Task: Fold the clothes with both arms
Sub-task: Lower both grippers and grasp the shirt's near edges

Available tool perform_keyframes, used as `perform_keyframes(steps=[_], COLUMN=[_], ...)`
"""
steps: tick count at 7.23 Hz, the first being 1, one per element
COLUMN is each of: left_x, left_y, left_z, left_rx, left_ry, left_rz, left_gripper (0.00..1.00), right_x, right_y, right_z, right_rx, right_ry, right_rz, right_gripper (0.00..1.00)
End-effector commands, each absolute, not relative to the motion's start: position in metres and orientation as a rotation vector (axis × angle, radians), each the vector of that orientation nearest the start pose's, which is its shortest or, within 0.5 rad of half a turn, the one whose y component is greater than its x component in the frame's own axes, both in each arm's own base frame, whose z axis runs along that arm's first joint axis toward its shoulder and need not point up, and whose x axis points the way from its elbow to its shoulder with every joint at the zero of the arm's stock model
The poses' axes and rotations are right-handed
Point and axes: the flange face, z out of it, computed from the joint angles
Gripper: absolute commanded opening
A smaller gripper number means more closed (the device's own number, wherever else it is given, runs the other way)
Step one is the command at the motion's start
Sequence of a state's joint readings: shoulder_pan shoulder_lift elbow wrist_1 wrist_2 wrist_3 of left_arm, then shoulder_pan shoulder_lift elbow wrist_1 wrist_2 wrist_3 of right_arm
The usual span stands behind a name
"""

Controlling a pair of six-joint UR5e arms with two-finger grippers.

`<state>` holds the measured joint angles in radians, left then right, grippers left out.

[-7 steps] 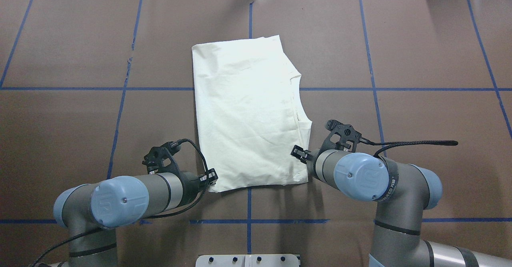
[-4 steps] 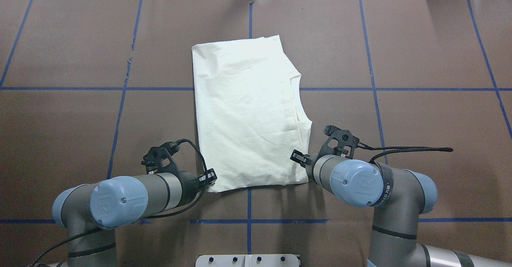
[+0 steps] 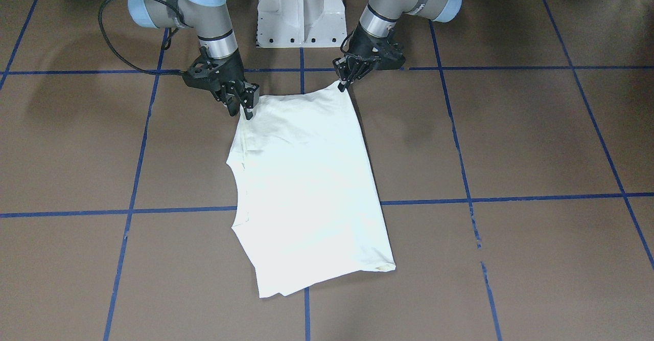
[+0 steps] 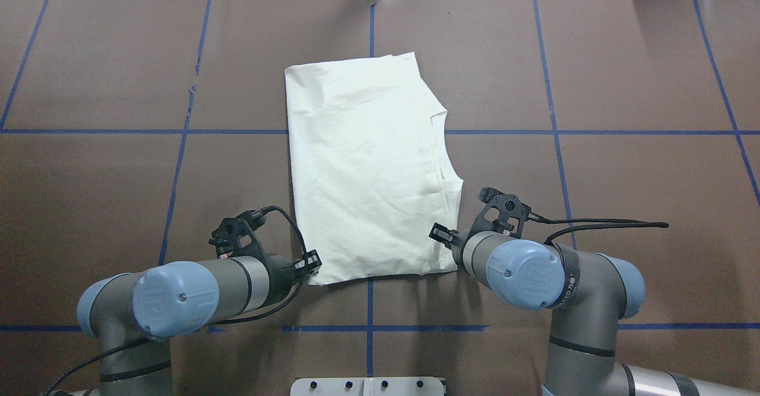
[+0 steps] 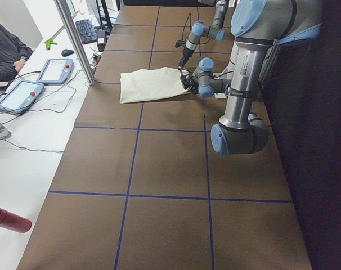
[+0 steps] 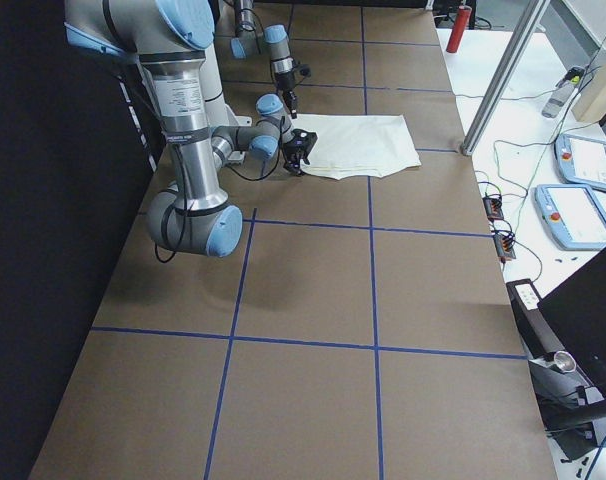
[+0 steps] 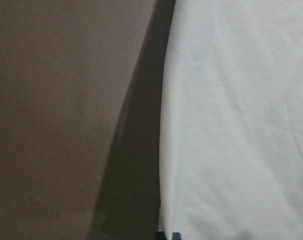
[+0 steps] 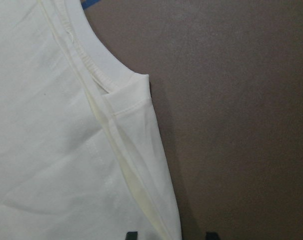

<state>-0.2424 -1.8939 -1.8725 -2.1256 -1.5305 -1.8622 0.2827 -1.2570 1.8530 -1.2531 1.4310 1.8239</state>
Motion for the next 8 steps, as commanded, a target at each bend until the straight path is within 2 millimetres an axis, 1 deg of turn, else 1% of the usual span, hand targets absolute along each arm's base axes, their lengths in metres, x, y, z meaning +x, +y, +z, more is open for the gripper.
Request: perform_keyframes(steps=[1,2,3,4,5,6,8], left_x=[0.533,0.532,0.532,0.532,0.532,0.532,0.532], left_y=[-0.273,-0.274,-0.274,-0.274,-0.274,-0.274,-0.274], left_z=[0.281,0.281,0.281,0.282,0.281,0.281,0.282], left_rx=[0.008,0.008,0.008,0.009,0.007,0.008,0.009], left_ry=[1.196,1.196,1.197,1.193,1.196,1.196,1.194], left_rz=[-0.494,-0.495,-0.495,-0.496,-0.495,-0.495,-0.496], left_gripper=[0.00,0.00,0.00,0.00,0.00,0.00,0.00], right_x=[-0.532,-0.537,-0.541,-0.542,-0.543,-0.544,-0.544], right_y=[-0.306,-0.305,-0.305,-0.305,-0.306,-0.307,-0.306], right_z=[0.327,0.323,0.330,0.331,0.323,0.317,0.318], right_rx=[0.147,0.157,0.163,0.164,0.163,0.164,0.163], right_ry=[-0.922,-0.925,-0.910,-0.907,-0.922,-0.932,-0.930], right_rz=[0.561,0.559,0.560,0.560,0.562,0.563,0.562], right_gripper=[0.55,0.55,0.55,0.54,0.32,0.00,0.00])
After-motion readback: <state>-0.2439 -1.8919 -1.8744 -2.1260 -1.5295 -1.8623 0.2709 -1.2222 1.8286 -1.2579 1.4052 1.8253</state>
